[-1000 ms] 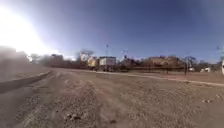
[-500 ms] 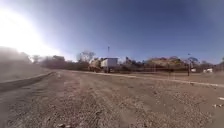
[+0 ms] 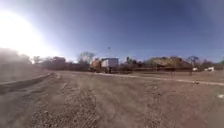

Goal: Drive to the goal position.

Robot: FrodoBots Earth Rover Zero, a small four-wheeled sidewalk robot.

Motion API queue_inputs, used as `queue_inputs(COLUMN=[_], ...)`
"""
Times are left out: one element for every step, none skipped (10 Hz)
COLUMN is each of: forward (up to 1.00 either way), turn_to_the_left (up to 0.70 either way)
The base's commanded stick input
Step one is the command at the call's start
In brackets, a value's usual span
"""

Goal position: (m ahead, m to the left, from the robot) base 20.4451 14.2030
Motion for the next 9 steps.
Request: queue_inputs(forward=[0.50,0.50,0.50,0.50,0.50,0.50,0.50,0.50,0.50], turn_to_the_left=[0.00,0.00,0.00,0.00,0.00,0.00,0.00,0.00,0.00])
